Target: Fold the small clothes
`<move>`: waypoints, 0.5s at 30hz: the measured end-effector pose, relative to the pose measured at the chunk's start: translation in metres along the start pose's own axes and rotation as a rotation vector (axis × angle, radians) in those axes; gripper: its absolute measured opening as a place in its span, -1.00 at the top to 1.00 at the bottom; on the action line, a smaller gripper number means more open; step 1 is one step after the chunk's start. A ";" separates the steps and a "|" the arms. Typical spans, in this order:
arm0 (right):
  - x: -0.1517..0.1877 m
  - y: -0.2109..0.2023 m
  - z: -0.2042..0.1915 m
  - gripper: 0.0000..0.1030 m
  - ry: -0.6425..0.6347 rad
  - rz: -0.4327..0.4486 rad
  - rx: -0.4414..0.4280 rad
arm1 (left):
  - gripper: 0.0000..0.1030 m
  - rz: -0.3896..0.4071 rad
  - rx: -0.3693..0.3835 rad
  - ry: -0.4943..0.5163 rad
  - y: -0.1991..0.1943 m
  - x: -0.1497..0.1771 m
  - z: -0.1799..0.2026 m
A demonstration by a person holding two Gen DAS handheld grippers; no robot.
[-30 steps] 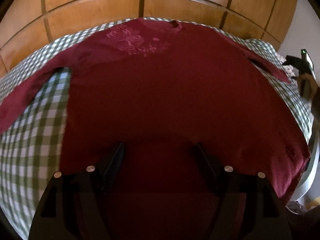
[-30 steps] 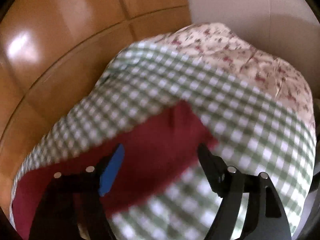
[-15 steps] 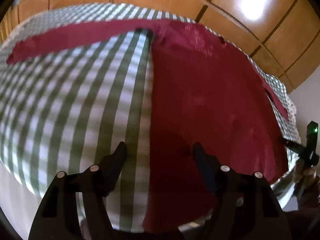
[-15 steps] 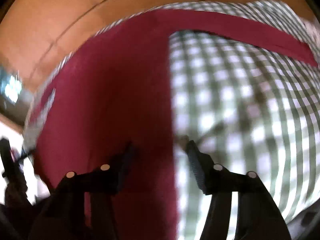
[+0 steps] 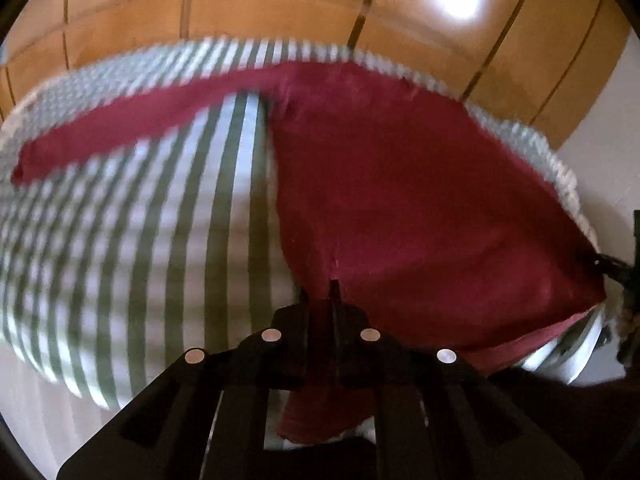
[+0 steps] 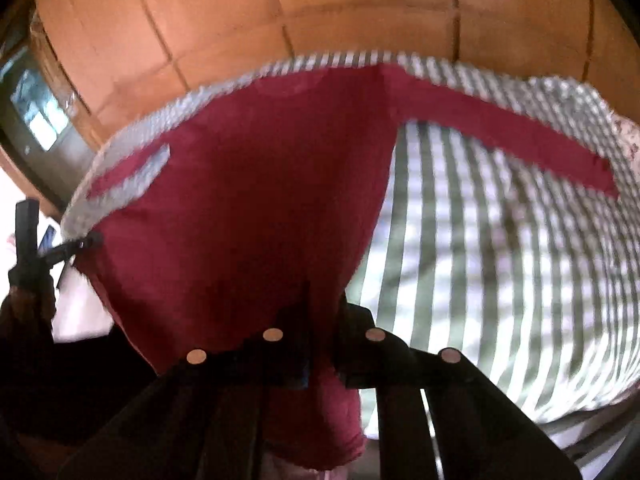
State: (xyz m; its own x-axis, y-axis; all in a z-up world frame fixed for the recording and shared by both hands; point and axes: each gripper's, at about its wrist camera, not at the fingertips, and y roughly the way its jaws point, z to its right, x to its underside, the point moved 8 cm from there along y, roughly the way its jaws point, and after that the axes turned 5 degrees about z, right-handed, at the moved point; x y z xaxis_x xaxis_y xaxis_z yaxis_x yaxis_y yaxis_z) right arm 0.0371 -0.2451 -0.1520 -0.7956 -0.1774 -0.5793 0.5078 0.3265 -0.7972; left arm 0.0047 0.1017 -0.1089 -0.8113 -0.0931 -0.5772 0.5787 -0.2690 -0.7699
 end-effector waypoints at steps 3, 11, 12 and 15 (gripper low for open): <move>0.028 0.024 0.005 0.80 0.002 -0.092 0.054 | 0.86 -0.049 -0.013 -0.034 0.011 0.027 -0.010; -0.018 0.005 0.029 -0.26 0.115 0.056 0.141 | 0.01 0.091 -0.040 -0.157 -0.015 -0.015 -0.036; -0.028 0.004 0.027 -0.32 0.127 0.089 0.141 | 0.01 0.119 -0.054 -0.159 -0.016 -0.026 -0.040; -0.062 0.021 0.009 -0.56 0.178 0.179 0.115 | 0.01 0.165 -0.104 -0.156 -0.014 -0.052 -0.050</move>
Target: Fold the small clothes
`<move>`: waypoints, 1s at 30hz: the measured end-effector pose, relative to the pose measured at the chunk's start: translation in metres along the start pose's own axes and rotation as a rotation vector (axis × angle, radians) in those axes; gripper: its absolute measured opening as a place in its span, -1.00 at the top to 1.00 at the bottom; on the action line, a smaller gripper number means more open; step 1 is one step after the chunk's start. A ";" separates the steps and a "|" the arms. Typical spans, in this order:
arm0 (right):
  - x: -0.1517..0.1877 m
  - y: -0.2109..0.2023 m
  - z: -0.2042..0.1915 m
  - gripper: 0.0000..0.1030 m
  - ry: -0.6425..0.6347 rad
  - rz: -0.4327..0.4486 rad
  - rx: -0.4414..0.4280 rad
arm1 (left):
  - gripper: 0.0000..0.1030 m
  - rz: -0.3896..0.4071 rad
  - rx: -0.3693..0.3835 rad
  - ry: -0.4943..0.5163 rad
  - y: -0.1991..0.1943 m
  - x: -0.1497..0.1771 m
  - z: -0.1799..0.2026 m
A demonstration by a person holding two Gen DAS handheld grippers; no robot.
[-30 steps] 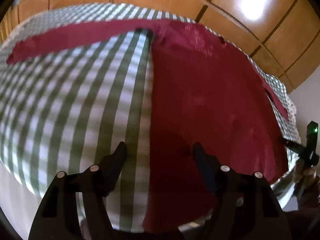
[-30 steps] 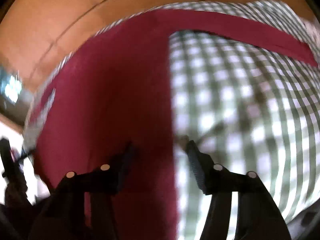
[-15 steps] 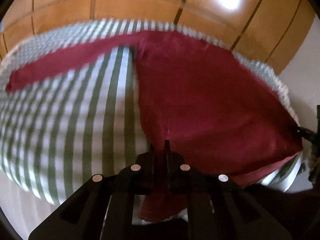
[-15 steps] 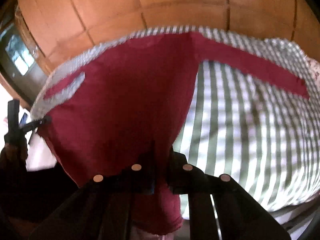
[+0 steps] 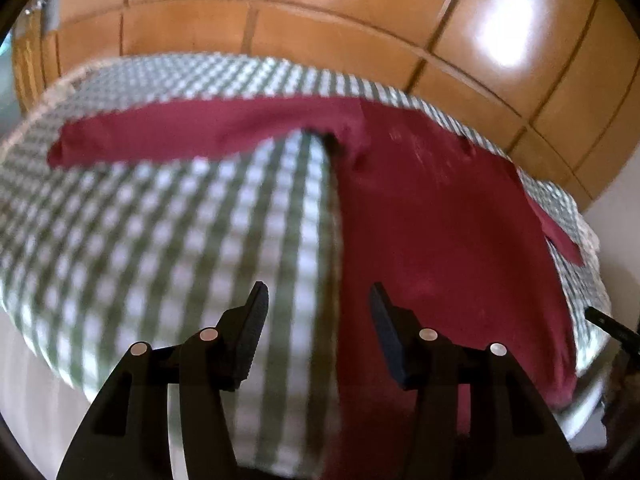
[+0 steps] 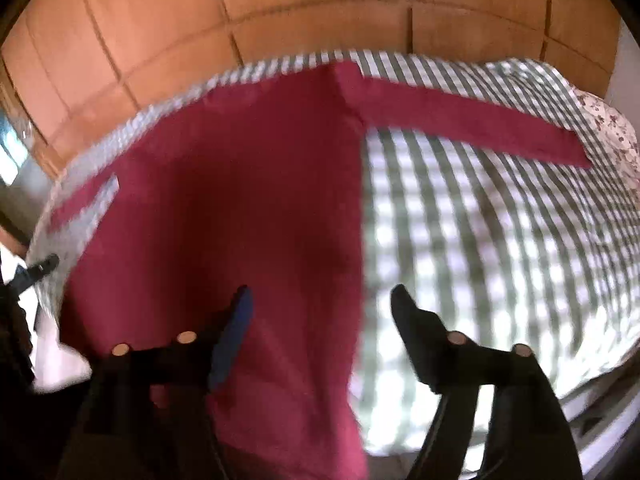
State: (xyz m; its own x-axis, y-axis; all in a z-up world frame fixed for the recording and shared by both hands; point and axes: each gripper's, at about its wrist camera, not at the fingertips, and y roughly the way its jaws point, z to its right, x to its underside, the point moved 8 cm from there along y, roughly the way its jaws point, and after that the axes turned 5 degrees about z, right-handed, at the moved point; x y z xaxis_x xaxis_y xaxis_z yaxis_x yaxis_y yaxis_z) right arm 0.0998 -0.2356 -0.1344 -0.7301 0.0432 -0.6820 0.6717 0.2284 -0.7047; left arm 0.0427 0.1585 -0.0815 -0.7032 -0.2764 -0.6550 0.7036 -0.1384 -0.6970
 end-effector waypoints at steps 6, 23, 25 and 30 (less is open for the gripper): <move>-0.032 0.051 -0.064 -0.73 -0.011 0.064 -0.061 | -0.13 0.006 -0.088 -0.118 0.034 -0.043 -0.026; -0.024 0.144 -0.098 -0.96 -0.174 0.039 0.049 | -0.07 0.166 -0.266 -0.740 0.054 -0.082 -0.251; -0.024 0.144 -0.098 -0.96 -0.177 0.039 0.053 | 0.81 0.146 -0.299 -0.648 0.061 -0.096 -0.255; -0.022 0.143 -0.100 -0.96 -0.189 0.039 0.069 | 0.87 0.277 -0.370 -0.514 0.042 -0.150 -0.275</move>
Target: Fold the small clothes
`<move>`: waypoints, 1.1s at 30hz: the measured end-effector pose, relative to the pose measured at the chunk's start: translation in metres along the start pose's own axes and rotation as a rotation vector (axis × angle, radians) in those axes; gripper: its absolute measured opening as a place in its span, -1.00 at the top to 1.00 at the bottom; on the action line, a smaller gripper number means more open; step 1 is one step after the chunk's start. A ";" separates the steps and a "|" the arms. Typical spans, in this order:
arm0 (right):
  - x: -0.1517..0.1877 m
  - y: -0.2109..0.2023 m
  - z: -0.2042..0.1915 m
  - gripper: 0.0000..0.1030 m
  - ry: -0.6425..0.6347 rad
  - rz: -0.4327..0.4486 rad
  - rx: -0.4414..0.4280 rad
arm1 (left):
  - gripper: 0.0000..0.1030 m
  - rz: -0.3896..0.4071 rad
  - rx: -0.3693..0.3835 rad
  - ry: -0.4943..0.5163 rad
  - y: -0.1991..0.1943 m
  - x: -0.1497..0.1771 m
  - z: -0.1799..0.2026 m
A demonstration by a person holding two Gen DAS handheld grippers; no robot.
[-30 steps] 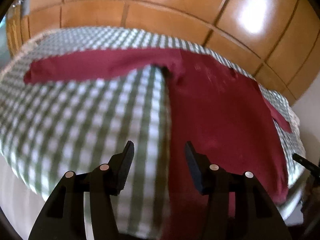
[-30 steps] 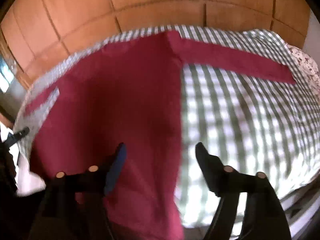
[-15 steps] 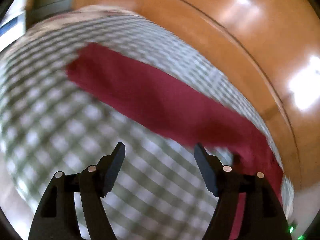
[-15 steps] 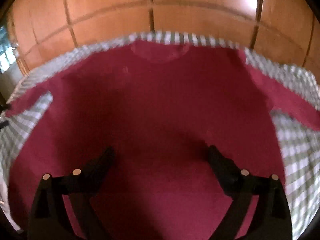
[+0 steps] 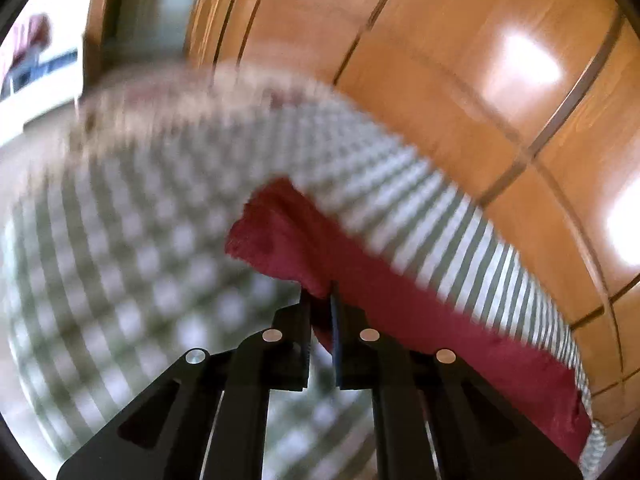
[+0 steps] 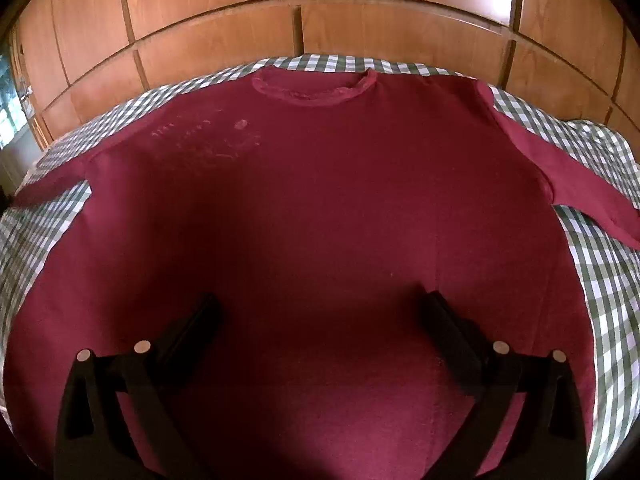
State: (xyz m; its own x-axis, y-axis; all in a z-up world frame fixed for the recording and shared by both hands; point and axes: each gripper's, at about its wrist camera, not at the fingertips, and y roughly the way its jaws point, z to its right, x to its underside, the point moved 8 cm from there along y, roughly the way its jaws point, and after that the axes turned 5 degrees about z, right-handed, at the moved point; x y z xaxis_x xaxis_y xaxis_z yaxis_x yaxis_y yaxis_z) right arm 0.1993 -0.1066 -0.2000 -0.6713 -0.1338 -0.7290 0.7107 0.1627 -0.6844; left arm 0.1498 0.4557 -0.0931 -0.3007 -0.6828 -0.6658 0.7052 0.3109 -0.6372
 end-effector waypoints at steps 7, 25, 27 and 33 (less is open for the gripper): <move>0.001 0.002 0.001 -0.97 -0.010 -0.002 0.008 | 0.87 -0.011 -0.135 0.207 0.041 -0.002 0.017; 0.000 -0.001 0.001 -0.97 0.012 0.014 -0.023 | -0.01 -0.580 0.675 0.387 -0.159 0.287 0.136; 0.000 -0.002 0.002 -0.97 0.016 0.016 -0.029 | 0.15 -0.617 0.661 0.392 -0.171 0.313 0.124; -0.001 -0.004 0.005 -0.97 0.039 0.013 -0.056 | 0.88 -0.572 0.650 0.430 -0.199 0.330 0.120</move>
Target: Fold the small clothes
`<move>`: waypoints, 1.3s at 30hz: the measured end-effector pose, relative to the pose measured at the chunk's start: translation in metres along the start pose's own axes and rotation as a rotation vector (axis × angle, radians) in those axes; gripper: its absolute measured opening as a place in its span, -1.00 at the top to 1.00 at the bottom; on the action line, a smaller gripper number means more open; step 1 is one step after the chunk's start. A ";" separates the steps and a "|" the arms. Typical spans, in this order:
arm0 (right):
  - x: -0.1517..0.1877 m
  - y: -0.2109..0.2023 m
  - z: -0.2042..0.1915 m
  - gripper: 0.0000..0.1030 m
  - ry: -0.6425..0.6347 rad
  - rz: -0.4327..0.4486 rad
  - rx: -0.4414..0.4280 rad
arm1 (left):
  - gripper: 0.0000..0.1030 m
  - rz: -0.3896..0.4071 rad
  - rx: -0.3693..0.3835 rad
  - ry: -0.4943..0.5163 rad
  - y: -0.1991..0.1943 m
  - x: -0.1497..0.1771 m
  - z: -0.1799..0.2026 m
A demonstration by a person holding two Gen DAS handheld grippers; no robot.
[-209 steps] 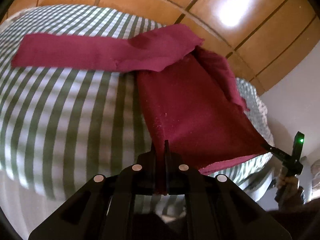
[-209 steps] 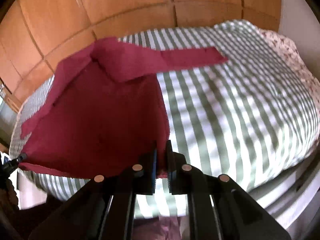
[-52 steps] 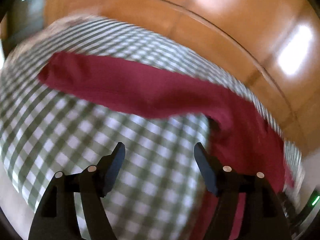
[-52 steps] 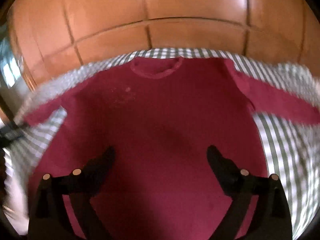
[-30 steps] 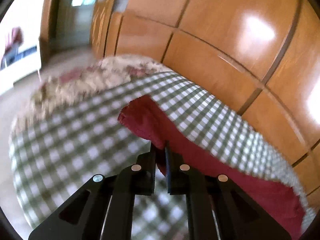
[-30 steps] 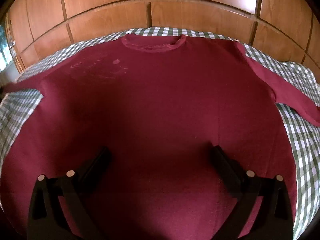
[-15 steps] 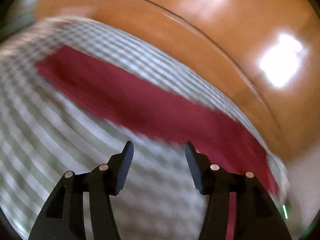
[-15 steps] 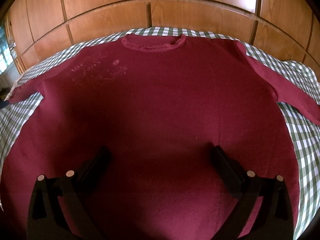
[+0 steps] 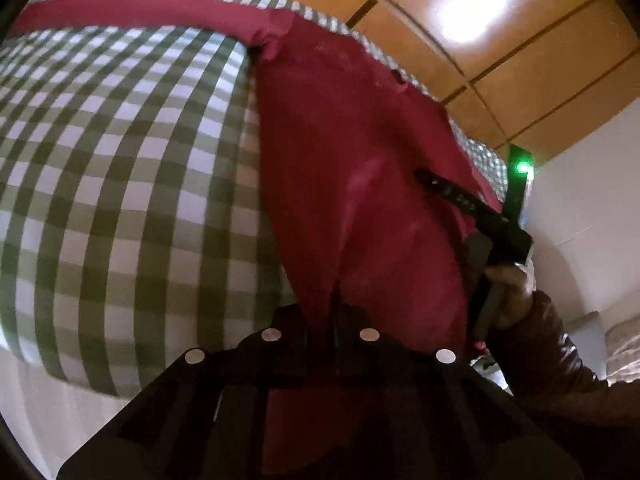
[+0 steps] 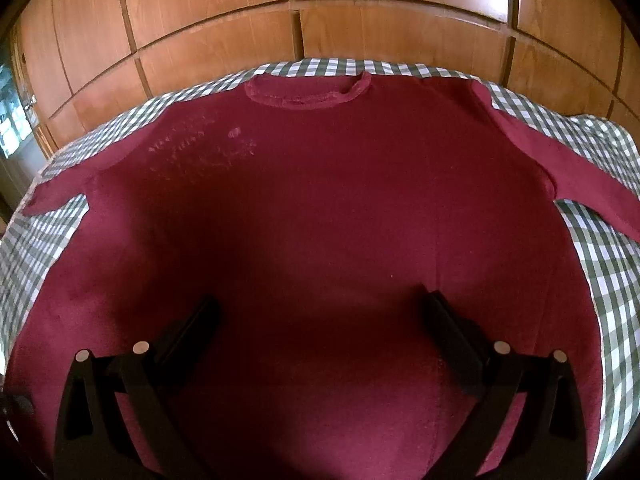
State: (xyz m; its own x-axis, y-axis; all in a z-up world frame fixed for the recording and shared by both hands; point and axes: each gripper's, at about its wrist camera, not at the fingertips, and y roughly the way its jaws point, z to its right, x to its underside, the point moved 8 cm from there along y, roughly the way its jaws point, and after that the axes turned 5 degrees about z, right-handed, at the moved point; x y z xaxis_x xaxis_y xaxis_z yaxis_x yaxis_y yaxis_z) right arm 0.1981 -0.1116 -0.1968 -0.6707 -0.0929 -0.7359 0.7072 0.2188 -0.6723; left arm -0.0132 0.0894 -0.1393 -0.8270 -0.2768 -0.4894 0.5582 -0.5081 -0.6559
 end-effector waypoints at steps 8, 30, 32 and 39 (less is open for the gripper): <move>0.000 -0.002 -0.002 -0.97 -0.009 0.003 0.002 | 0.70 -0.008 -0.168 -0.024 -0.001 -0.004 -0.031; 0.048 -0.051 0.017 -0.97 -0.050 0.057 -0.121 | -0.41 0.167 -0.334 0.335 0.133 -0.125 0.030; 0.049 -0.057 0.019 -0.97 -0.038 0.022 -0.141 | -0.42 0.169 -0.328 0.331 0.133 -0.125 0.028; 0.015 -0.104 0.126 -0.56 0.364 0.098 -0.149 | -0.51 0.165 -0.329 0.346 0.133 -0.122 0.029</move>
State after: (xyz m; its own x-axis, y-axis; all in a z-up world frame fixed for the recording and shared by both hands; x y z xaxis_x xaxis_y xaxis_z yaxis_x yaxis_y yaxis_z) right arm 0.1431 -0.2579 -0.1483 -0.6561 0.2792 -0.7011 0.7494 0.3503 -0.5618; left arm 0.1606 0.0319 -0.1503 -0.6860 -0.0168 -0.7274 0.7176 -0.1808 -0.6726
